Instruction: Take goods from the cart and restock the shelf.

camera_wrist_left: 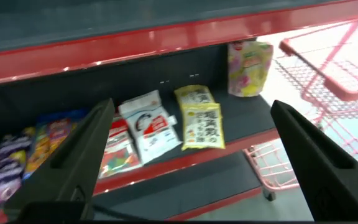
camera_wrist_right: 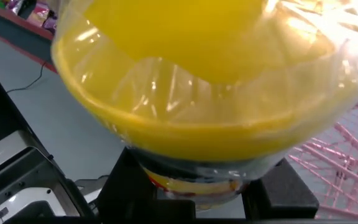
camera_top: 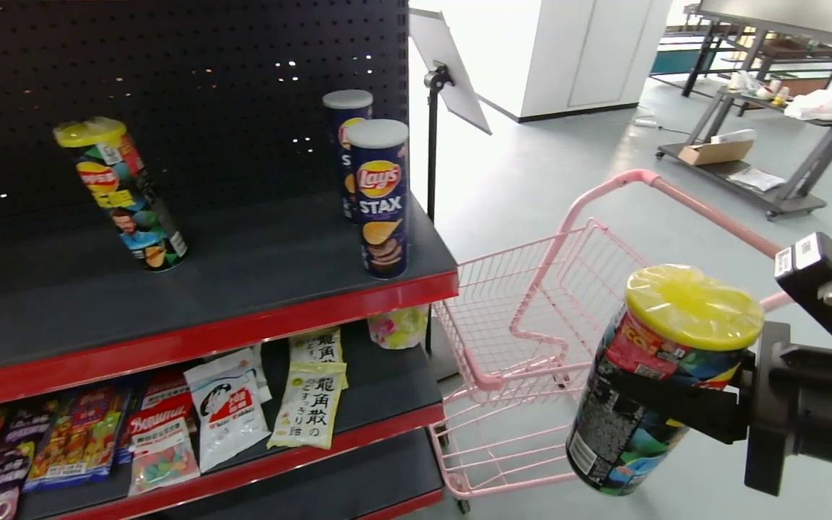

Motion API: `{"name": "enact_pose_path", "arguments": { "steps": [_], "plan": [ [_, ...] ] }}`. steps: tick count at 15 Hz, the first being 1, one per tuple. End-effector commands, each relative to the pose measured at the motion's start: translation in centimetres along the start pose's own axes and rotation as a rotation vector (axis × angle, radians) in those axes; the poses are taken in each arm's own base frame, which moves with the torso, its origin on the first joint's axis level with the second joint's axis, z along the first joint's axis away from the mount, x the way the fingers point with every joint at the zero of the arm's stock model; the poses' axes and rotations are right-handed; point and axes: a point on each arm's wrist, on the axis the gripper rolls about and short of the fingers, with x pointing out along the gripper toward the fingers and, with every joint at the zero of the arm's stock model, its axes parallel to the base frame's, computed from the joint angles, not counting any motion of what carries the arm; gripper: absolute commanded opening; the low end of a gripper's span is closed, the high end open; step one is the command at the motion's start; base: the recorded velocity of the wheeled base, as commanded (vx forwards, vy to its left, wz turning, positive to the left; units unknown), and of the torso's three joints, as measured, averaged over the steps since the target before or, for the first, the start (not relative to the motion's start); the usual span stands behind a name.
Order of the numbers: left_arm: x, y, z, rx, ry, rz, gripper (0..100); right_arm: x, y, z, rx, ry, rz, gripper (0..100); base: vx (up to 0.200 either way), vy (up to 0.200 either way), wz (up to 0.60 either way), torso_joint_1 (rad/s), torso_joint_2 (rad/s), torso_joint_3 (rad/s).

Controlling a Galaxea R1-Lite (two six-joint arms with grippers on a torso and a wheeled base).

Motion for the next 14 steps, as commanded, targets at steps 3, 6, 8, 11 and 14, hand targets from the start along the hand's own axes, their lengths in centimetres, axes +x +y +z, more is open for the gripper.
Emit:
{"name": "enact_pose_path", "arguments": {
  "steps": [3, 6, 8, 11, 14],
  "plan": [
    [0.0, 0.0, 0.0, -0.001, 0.001, -0.002, 100, -0.1, 0.1, -0.4, 0.002, 0.010, 0.002, 0, 0.000, 0.000, 0.60, 0.002, 0.01, 0.002],
    [0.0, 0.0, 0.0, -0.001, 0.001, 0.000, 100, -0.1, 0.1, -0.5, -0.002, 0.013, 0.002, 0, 0.000, 0.000, 0.60, 0.006, 0.01, 0.002],
    [0.0, 0.0, 0.0, 0.001, 0.001, -0.002, 100, -0.1, 0.0, -1.2, -0.031, 0.034, -0.002, 0, 0.000, 0.000, 0.00, 0.000, 0.00, 0.000],
    [0.0, 0.0, 0.0, 0.001, 0.001, -0.002, 100, -0.2, 0.0, -1.1, -0.033, 0.016, -0.005, 0, 0.000, 0.000, 0.00, 0.000, 0.00, 0.000],
    [0.0, 0.0, 0.0, 0.001, 0.001, 0.000, 100, -0.3, 0.0, -0.8, -0.024, -0.014, -0.002, 0, 0.000, 0.000, 0.00, 0.000, 0.00, 0.000]
  ]
}}
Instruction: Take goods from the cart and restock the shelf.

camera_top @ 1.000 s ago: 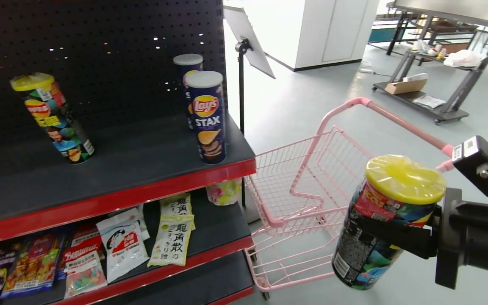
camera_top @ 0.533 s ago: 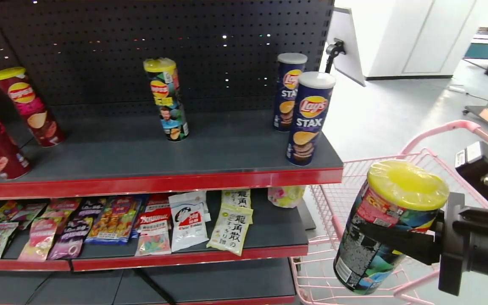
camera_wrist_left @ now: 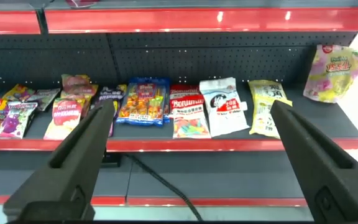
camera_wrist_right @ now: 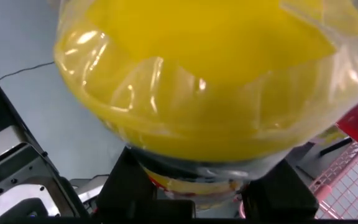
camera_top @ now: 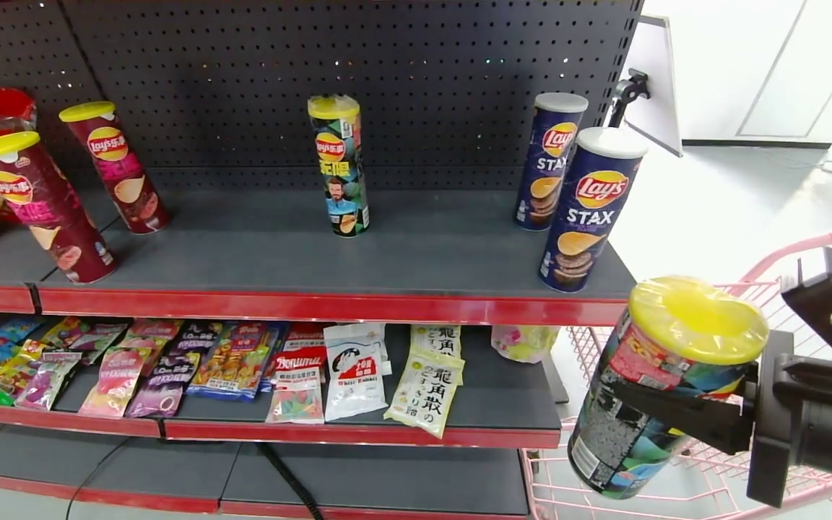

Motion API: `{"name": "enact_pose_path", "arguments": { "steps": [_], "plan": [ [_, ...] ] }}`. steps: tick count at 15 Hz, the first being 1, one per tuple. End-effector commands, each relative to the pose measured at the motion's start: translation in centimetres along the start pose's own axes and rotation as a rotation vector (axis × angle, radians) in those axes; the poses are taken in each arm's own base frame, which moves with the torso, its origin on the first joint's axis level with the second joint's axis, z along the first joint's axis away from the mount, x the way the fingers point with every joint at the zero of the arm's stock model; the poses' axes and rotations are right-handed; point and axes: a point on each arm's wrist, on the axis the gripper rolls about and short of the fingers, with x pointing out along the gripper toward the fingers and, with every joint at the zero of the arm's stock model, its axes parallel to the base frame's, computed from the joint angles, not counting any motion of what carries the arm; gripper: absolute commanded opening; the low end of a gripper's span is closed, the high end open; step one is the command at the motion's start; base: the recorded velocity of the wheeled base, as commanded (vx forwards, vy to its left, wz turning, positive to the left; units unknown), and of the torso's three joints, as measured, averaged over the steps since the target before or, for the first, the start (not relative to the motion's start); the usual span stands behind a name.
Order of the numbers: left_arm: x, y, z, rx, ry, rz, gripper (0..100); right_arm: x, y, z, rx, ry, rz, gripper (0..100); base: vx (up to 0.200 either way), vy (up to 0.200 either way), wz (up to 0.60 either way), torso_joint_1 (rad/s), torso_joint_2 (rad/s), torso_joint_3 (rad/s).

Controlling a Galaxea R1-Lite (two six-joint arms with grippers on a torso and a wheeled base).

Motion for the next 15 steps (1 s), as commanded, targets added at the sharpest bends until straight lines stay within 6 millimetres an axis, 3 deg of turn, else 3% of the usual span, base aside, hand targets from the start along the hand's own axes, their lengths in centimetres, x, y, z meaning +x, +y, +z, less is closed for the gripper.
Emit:
{"name": "enact_pose_path", "arguments": {
  "steps": [1, 15],
  "plan": [
    [0.0, 0.0, 0.0, 0.000, 0.001, 0.002, 100, -0.2, 0.1, -0.1, 0.000, -0.004, 0.005, 0, 0.000, 0.000, 0.00, 0.000, 0.00, 0.000],
    [0.0, 0.0, 0.0, 0.003, 0.001, 0.002, 100, -1.3, 0.7, -0.7, -0.007, -0.050, 0.145, 0, 0.000, 0.200, 0.00, 0.002, 0.00, 0.003]
  ]
}}
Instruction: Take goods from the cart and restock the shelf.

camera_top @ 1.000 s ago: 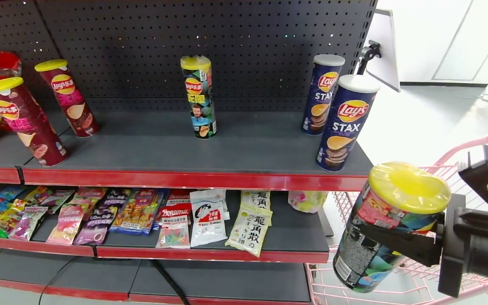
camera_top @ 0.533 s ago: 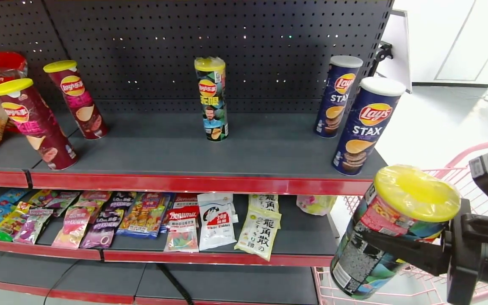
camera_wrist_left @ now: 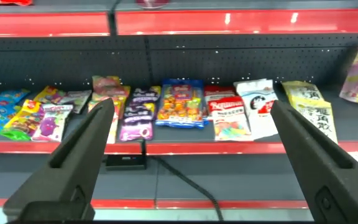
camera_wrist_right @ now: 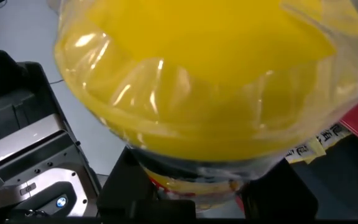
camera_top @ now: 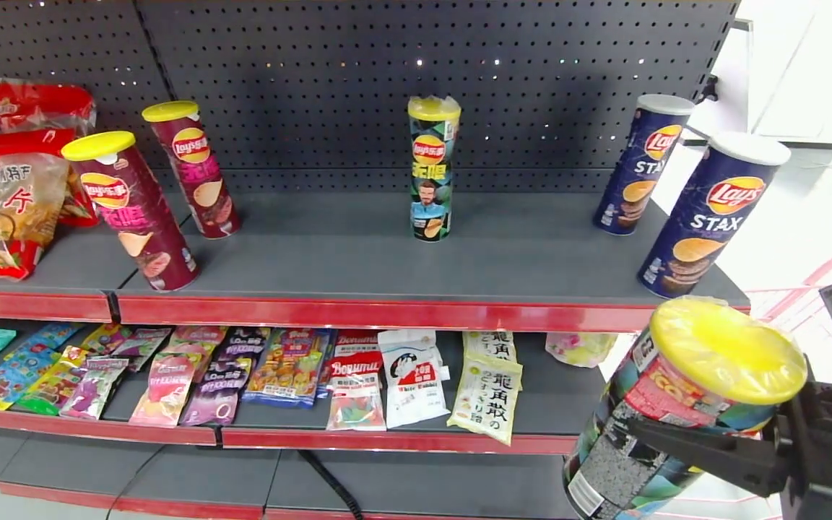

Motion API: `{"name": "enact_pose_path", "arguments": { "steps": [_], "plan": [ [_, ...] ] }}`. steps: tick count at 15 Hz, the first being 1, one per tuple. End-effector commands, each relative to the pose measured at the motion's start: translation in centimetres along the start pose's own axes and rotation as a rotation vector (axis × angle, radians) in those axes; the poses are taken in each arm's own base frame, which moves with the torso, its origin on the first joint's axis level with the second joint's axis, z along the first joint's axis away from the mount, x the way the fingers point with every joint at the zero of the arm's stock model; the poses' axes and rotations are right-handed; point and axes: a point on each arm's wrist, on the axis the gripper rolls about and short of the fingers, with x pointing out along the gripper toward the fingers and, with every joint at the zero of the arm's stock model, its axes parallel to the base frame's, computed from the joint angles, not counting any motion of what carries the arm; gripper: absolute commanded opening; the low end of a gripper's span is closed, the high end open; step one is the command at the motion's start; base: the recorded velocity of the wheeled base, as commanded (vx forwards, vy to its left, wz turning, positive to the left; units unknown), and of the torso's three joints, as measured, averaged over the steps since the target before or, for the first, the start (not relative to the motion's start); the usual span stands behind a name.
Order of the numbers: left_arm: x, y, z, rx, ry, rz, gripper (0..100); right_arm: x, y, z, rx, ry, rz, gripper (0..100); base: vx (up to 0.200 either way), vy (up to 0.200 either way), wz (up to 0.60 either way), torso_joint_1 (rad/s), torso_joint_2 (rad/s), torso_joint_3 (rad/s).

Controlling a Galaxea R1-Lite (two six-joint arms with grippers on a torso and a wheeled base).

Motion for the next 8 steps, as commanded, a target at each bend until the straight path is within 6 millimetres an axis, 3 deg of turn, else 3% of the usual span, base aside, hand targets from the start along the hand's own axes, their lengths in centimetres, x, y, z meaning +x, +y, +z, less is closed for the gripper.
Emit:
{"name": "enact_pose_path", "arguments": {
  "steps": [1, 4, 8],
  "plan": [
    [0.01, 0.00, -0.01, -0.001, 0.001, -0.001, 100, -0.12, 0.04, -0.01, -0.001, -0.003, -0.001, 0, 0.000, 0.200, 0.00, 0.002, 0.00, 0.002],
    [0.01, 0.00, -0.01, -0.001, 0.001, 0.000, 100, -0.25, 0.10, -0.09, -0.001, -0.005, -0.001, 0, 0.000, 0.200, 0.00, 0.004, 0.01, 0.002],
    [0.01, 0.00, -0.01, -0.001, 0.001, 0.000, 100, -0.61, 0.29, -0.37, -0.003, -0.008, 0.002, 0, 0.000, 0.000, 0.00, 0.000, 0.00, 0.000]
  ]
}}
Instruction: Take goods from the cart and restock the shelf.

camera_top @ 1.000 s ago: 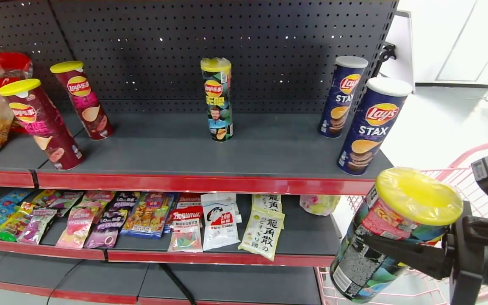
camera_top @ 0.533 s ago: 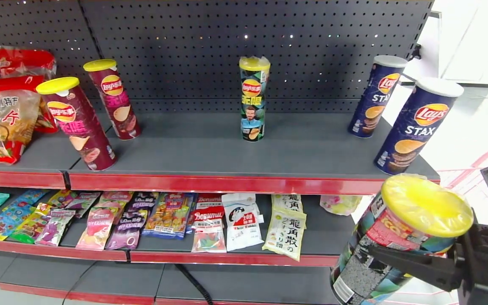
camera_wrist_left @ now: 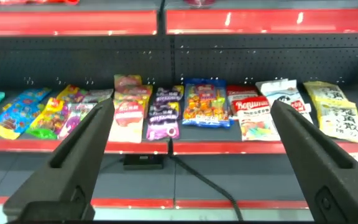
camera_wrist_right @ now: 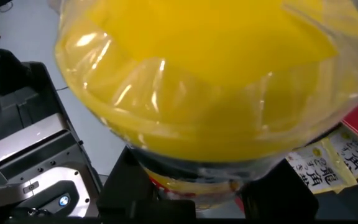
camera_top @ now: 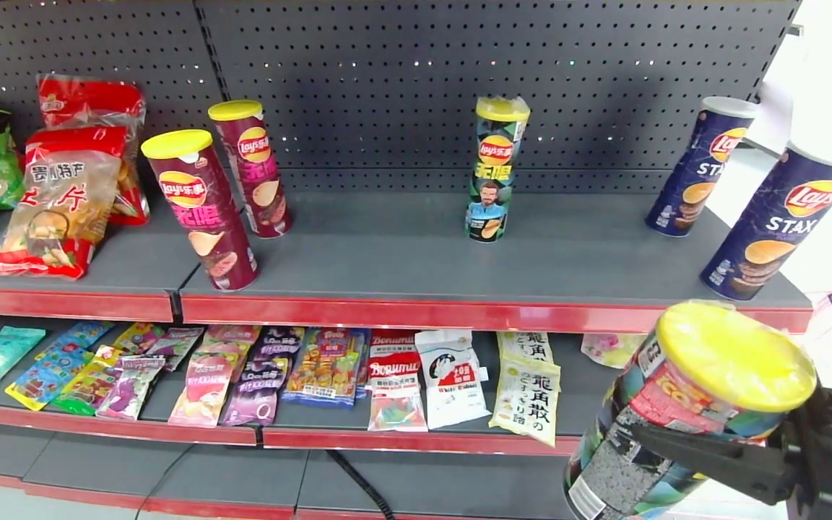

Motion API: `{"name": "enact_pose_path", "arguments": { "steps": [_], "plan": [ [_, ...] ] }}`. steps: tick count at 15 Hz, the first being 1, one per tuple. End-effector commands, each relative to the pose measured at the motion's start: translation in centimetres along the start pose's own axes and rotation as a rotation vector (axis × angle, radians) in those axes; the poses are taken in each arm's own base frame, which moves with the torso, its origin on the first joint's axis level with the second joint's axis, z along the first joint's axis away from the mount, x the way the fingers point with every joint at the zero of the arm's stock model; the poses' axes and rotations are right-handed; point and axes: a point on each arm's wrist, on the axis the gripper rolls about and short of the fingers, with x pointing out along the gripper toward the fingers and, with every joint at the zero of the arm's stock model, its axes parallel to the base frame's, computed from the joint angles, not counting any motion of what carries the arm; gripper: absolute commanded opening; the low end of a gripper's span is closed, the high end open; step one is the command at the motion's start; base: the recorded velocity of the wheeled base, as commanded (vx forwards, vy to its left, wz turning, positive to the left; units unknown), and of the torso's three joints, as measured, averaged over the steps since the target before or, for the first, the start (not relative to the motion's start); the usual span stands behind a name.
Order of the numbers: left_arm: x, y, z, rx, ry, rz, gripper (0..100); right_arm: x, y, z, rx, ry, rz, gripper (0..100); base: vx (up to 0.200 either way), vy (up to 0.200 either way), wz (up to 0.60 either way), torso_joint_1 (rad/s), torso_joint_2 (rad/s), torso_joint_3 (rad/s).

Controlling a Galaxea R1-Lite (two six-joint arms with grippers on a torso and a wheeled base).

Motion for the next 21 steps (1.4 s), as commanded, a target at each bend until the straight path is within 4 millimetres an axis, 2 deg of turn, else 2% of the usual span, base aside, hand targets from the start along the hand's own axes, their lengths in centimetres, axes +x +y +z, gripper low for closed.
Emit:
{"name": "enact_pose_path", "arguments": {
  "steps": [1, 4, 12, 21],
  "plan": [
    [0.01, 0.00, -0.01, -0.002, 0.002, 0.000, 100, -0.60, 0.29, -0.52, -0.001, -0.002, 0.000, 0, 0.000, 0.000, 0.00, 0.000, 0.00, 0.000],
    [0.01, 0.00, -0.01, 0.000, 0.002, 0.000, 100, -1.18, 0.60, -1.29, -0.003, 0.001, -0.001, 0, 0.133, 0.000, 0.00, 0.003, 0.00, 0.003],
    [0.01, 0.00, 0.01, 0.000, 0.000, 0.000, 100, -1.25, 0.60, -1.27, -0.003, -0.002, -0.004, 0, 0.200, 0.000, 0.00, 0.001, 0.00, 0.002],
    [0.01, -0.01, -0.01, -0.019, 0.002, -0.003, 100, -1.30, 0.58, -0.93, -0.006, -0.014, -0.006, 0, 0.000, 0.000, 0.00, 0.000, 0.00, 0.000]
  ]
}}
